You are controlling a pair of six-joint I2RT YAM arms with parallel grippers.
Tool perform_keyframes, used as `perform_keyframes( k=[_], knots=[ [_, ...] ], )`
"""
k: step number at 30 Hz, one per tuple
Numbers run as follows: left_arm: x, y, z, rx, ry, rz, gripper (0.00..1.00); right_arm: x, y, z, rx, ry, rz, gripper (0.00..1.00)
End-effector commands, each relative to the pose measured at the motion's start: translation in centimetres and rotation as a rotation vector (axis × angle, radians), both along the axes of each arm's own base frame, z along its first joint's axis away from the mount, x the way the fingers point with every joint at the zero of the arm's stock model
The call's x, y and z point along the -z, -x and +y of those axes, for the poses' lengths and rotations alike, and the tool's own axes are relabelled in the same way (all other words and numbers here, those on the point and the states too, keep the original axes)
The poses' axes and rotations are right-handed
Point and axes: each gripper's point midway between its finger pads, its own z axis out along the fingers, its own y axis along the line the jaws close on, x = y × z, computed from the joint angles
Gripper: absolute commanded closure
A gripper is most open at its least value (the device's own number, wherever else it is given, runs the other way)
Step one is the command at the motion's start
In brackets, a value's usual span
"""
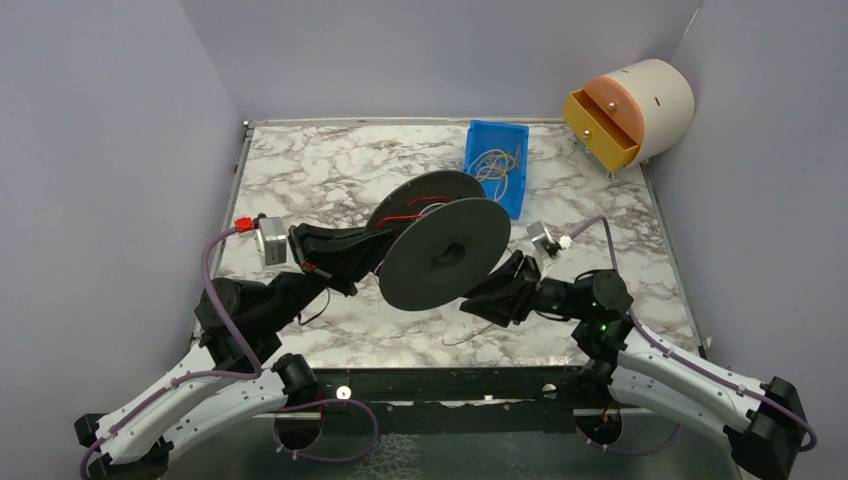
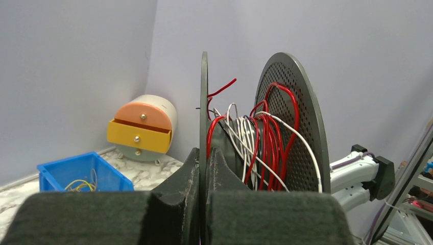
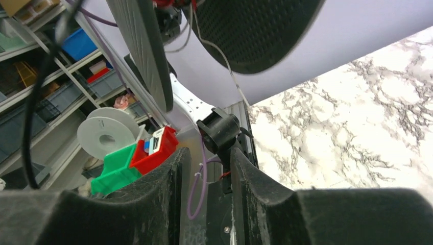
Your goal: Wrap the cables
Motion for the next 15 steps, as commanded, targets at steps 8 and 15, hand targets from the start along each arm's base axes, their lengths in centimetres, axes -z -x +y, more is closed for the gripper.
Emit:
perform_keyframes(
  k=[8, 15],
  knots=[
    [-5.5, 0.4, 4.4, -0.136, 0.12, -0.091, 1.0, 4.3, -1.0, -0.9, 0.106, 0.11, 0.065, 0.56],
    [-4.6, -1.2, 5.3, -0.252, 0.057, -0.078, 1.0, 8.6, -3.9, -2.6, 0.31, 0.223, 0.151, 0.54]
  ],
)
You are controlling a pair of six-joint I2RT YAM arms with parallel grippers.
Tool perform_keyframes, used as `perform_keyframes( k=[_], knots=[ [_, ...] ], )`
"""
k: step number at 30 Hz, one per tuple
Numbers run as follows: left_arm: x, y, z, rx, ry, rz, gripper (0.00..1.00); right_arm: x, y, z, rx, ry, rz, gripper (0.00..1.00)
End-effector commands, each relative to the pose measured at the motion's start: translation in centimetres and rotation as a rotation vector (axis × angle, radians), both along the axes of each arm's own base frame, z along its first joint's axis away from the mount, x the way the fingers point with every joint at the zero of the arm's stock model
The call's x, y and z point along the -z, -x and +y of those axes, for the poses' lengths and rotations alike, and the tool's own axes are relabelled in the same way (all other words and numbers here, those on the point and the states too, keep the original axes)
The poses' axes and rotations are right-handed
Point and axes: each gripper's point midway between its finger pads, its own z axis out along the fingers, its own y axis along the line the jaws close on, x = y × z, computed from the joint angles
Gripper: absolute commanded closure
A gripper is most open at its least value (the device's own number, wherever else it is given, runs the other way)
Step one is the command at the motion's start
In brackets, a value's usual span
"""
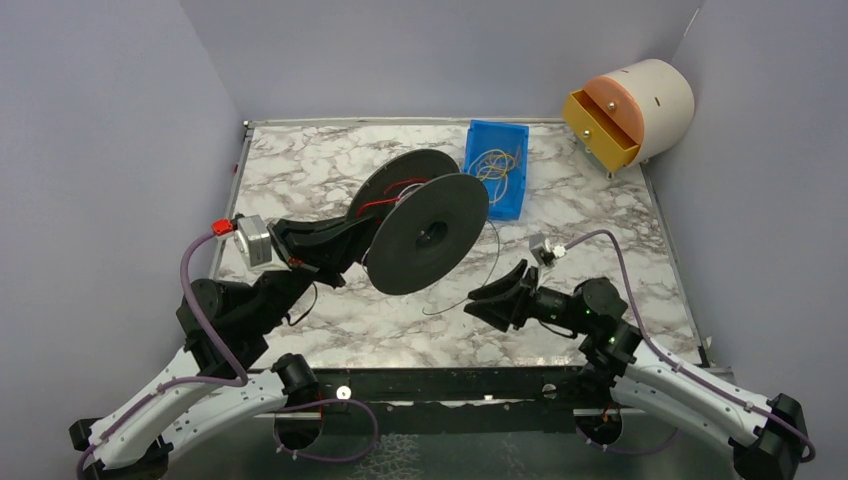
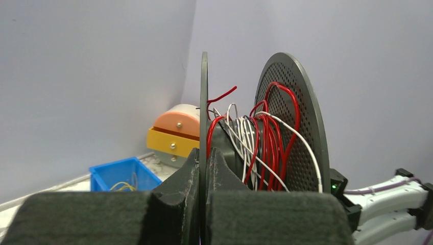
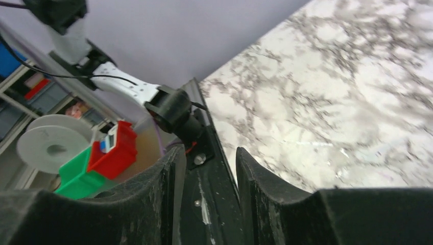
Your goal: Wrap the cables
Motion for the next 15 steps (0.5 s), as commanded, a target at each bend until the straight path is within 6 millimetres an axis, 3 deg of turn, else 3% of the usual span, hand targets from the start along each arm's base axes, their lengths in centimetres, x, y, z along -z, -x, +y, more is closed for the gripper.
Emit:
perform_keyframes(
  k=[1, 8, 15],
  knots=[
    [-2.6, -0.5, 2.9, -0.129, 0.06, -0.047, 1.0, 3.8, -2.4, -1.3, 0.166, 0.106, 0.066, 0.54],
    [0.1, -3.8, 4.1, -0.33, -0.063, 0.01, 1.0, 6.3, -4.6, -2.5, 0.31, 0.216, 0.14, 0.53],
    [3.8, -7.5, 4.5, -0.533, -0.245, 0.084, 1.0, 6.9, -6.2, -3.2, 0.397, 0.292, 0.136, 0.54]
  ],
)
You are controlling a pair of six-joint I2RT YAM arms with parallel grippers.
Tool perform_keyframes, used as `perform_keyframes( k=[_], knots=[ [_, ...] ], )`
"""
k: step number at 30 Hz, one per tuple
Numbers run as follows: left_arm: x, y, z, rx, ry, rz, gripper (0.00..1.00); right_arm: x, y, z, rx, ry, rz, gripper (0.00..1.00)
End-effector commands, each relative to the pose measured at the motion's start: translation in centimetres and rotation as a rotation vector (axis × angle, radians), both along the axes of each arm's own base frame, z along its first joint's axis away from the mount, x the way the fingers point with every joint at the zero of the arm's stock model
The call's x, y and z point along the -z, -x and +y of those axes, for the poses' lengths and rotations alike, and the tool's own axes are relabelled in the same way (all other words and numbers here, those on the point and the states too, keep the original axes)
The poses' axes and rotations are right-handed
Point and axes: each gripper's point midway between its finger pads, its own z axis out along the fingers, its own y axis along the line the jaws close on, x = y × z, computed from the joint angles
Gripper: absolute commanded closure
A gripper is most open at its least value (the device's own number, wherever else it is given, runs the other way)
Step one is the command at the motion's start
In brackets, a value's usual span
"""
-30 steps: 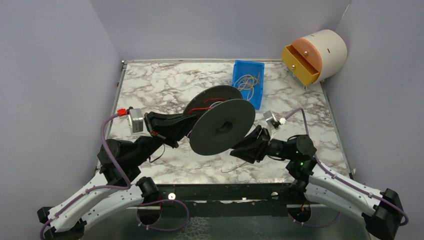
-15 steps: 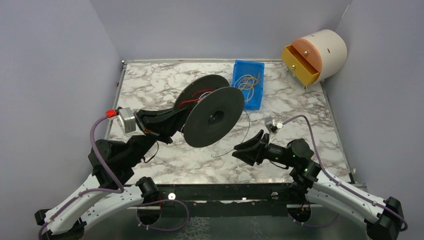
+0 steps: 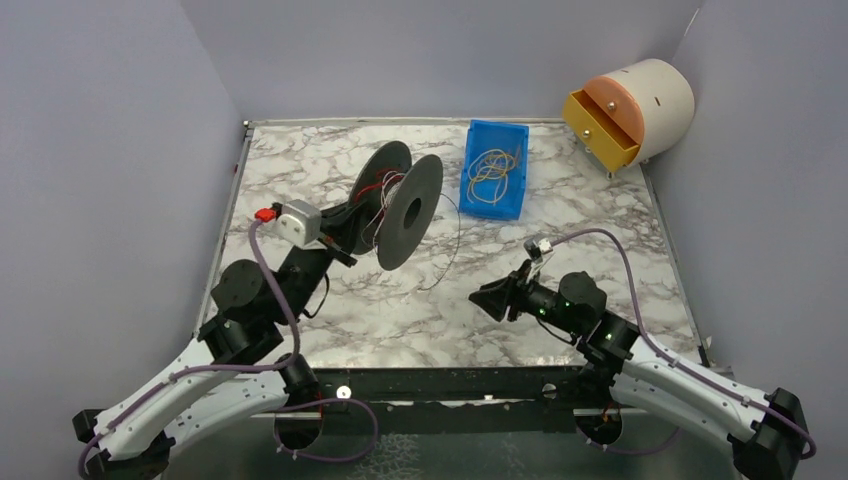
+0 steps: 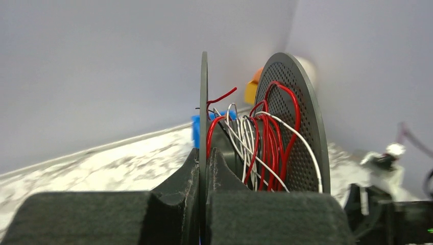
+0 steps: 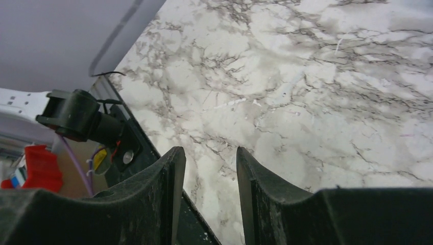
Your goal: Wrap the cables
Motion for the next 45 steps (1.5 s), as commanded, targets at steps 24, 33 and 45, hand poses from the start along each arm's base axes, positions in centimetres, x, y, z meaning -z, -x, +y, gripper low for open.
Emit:
perform_keyframes(
  k=[24, 33, 45],
  knots=[
    [8.9, -11.7, 0.6, -0.71, -0.721, 0.216, 1.0, -0.8, -3.1, -3.5, 0.25, 0.112, -0.014, 0.54],
    [12.5, -13.9, -0.3, -0.849, -0.969, 0.217, 1.0, -0.4, -2.7, -3.7, 0.25, 0.102, -0.003, 0.54],
    [17.7, -17.1, -2.7, -0.92, -1.159, 0.225, 1.0, -1.2, -3.1, -8.2, 0.479, 0.067, 0.064, 0.56]
  ],
)
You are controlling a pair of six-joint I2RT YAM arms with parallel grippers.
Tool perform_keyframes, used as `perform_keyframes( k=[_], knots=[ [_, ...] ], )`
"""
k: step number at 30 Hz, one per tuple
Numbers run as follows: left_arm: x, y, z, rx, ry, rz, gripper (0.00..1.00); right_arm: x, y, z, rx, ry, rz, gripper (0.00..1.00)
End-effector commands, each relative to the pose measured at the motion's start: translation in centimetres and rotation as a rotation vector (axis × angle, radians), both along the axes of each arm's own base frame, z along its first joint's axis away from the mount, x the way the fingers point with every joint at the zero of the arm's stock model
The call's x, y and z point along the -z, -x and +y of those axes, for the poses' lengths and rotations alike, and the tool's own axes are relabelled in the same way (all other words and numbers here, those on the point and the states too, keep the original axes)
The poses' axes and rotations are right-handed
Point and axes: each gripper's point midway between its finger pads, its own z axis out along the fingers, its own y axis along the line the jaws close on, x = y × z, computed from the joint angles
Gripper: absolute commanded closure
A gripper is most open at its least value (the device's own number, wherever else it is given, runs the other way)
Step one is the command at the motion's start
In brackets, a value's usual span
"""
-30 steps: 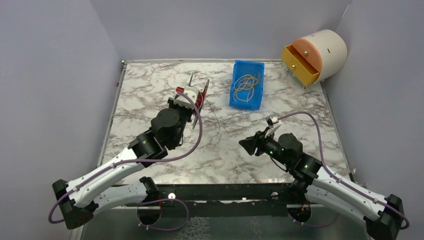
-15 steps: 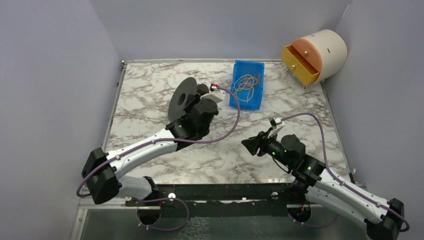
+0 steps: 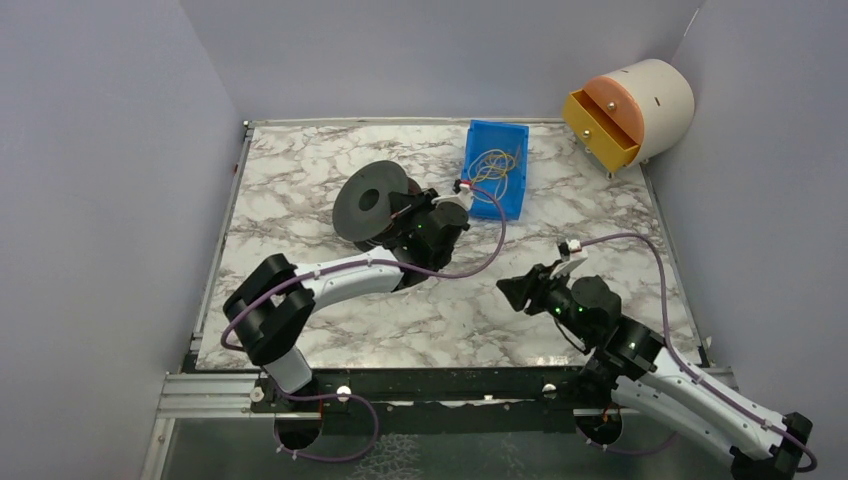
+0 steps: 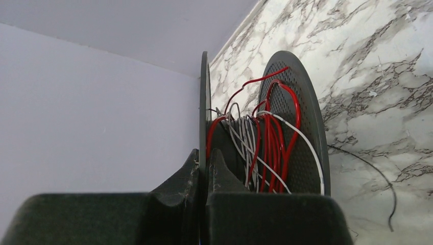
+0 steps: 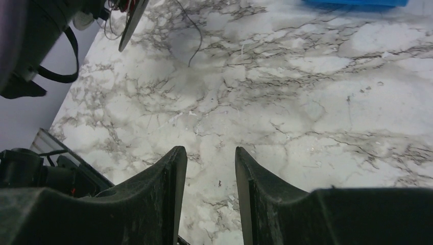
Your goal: Wrap the cables
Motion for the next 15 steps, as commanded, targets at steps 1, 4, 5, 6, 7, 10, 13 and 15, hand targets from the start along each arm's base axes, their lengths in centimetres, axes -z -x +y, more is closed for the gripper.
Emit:
perform_keyframes(
  k=[1, 4, 5, 6, 7, 10, 13, 15],
  knots=[
    [-1.5, -1.4, -0.1, -0.077, 0.041, -0.07, 1.0, -1.8, -0.4, -3.2, 0.166, -0.042, -0.009, 0.56],
    [0.5, -2.5, -0.6, -0.091, 0.015, -0.045, 1.0, -2.6, -0.4, -4.6, 0.218, -0.038, -0.02, 0.55],
    [1.0, -2.8, -0.7, -0.095, 0.006, -0.038, 1.0, -2.7, -0.4, -5.1, 0.242, -0.029, -0.016, 0.55],
    [1.5, -3.1, -0.9, -0.1, -0.001, -0.032, 1.0, -2.7, -0.5, -5.5, 0.26, -0.015, -0.008, 0.54],
    [1.9, -3.3, -1.2, -0.104, -0.007, -0.029, 1.0, -2.9, -0.5, -5.8, 0.272, -0.004, -0.001, 0.53],
    [2.9, -4.1, -1.7, -0.109, -0.019, -0.018, 1.0, -2.9, -0.6, -5.9, 0.281, 0.04, 0.018, 0.51],
    [4.1, -4.9, -2.0, -0.124, -0.047, -0.003, 1.0, -2.2, -0.7, -6.1, 0.288, 0.079, 0.042, 0.48],
    [4.8, -5.3, -2.0, -0.136, -0.066, 0.006, 1.0, -1.7, -0.7, -6.1, 0.294, 0.087, 0.055, 0.47]
  ],
)
